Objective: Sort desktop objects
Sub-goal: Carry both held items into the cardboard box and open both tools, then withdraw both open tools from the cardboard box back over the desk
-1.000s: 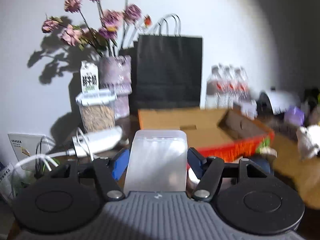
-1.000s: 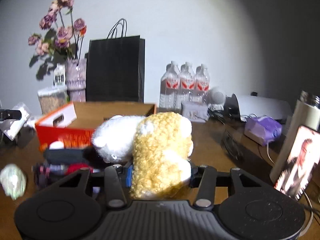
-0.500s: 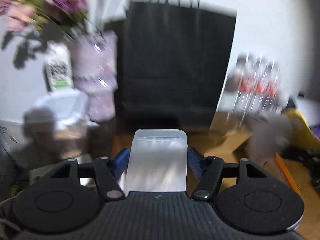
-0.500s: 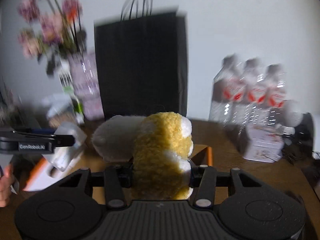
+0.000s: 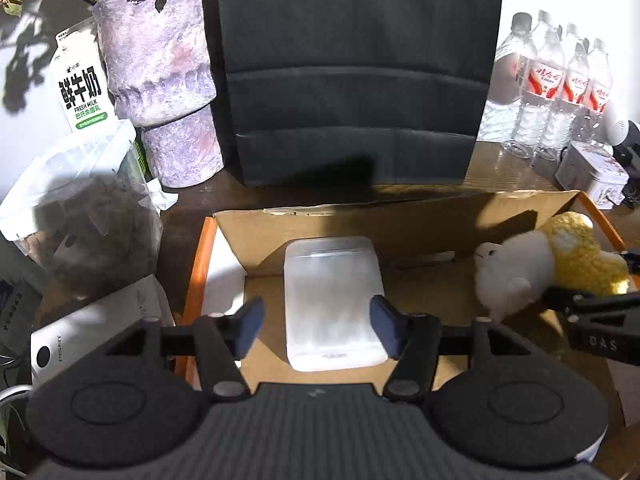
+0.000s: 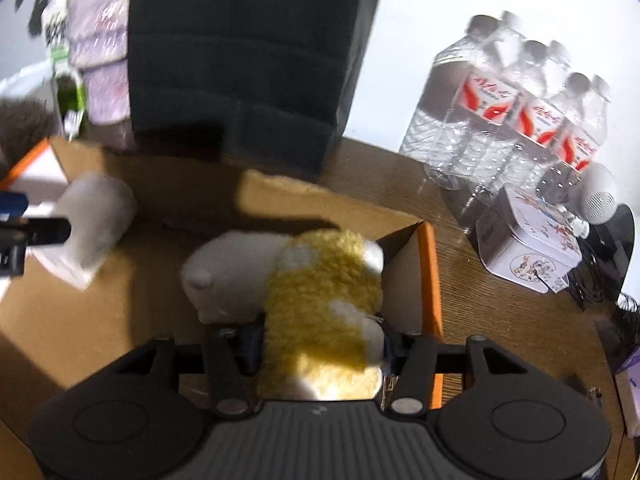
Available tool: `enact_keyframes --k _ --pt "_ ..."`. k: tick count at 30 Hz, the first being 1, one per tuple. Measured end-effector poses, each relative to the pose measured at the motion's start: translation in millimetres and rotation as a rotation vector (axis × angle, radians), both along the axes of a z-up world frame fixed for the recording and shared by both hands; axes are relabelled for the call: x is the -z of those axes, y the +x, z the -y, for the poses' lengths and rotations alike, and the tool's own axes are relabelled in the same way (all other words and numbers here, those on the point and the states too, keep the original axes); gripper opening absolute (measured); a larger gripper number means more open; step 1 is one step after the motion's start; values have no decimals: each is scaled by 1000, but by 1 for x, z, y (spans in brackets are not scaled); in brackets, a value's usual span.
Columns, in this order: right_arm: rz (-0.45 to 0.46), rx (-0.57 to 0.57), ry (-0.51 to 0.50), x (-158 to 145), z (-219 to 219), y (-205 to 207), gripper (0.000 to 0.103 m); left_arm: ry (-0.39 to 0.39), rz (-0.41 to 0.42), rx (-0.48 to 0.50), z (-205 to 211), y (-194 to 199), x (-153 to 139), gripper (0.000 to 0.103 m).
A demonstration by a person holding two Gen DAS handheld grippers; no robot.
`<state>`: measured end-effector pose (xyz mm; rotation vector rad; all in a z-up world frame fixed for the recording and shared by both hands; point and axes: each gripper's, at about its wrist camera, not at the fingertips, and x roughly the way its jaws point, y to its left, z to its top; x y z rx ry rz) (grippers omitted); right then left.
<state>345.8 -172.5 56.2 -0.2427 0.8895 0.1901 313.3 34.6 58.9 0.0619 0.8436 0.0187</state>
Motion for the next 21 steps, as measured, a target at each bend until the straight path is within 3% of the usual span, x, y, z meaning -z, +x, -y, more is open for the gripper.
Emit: enact_keyframes --k 3,4,8,11,14,18,21 --pt "58 15 77 -24 8 -15 67 -11 38 -30 -1 -13 -18 84" --pt "78 8 91 -32 9 -21 70 -11 53 -31 -1 -17 -25 85" --pt "140 -8 120 -61 14 -59 73 -2 109 -17 0 -45 -56 103" --pt "170 -34 196 -75 22 -97 81 -9 147 -13 -1 -74 -74 103" --pt "188 -57 274 -79 34 -143 82 -27 217 19 -3 -123 -84 103" --pt "211 -59 328 -67 47 -201 83 -104 320 65 -7 -205 -85 103" --pt "211 -39 369 -54 57 -242 84 -99 354 84 -4 -255 -78 103"
